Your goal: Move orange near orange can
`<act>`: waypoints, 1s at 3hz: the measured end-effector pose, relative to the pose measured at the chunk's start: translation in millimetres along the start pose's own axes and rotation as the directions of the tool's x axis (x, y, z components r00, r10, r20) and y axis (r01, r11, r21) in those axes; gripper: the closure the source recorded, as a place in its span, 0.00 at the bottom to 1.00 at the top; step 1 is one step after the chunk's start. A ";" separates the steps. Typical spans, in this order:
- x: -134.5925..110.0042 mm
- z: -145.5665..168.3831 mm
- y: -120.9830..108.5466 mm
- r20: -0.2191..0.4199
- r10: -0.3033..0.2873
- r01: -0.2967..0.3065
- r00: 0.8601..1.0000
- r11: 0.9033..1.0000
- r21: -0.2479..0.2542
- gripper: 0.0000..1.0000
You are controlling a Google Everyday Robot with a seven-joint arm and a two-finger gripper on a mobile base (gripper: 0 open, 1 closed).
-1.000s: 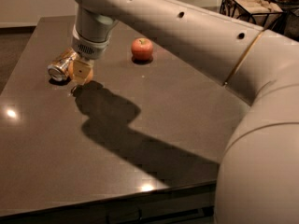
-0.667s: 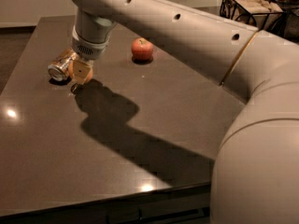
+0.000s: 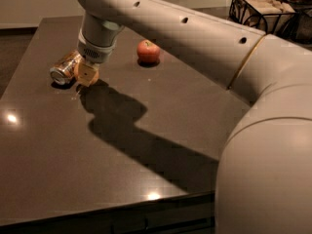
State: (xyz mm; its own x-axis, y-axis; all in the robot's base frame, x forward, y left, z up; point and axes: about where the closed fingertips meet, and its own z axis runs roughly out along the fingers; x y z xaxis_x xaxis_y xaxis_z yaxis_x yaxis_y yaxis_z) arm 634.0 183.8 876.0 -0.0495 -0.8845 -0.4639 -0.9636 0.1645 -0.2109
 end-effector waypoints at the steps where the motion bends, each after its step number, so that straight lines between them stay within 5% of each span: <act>1: -0.2 1.6 1.1 -0.002 -0.001 0.001 1.000 1.000 -0.003 0.12; 2: -0.3 3.1 2.0 -0.003 -0.003 0.003 1.000 1.000 -0.005 0.00; 3: -0.3 3.2 2.0 -0.003 -0.003 0.003 1.000 1.000 -0.005 0.00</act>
Offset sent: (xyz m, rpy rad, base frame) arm -0.0006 0.0009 -0.0013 -0.0018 0.0018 0.0018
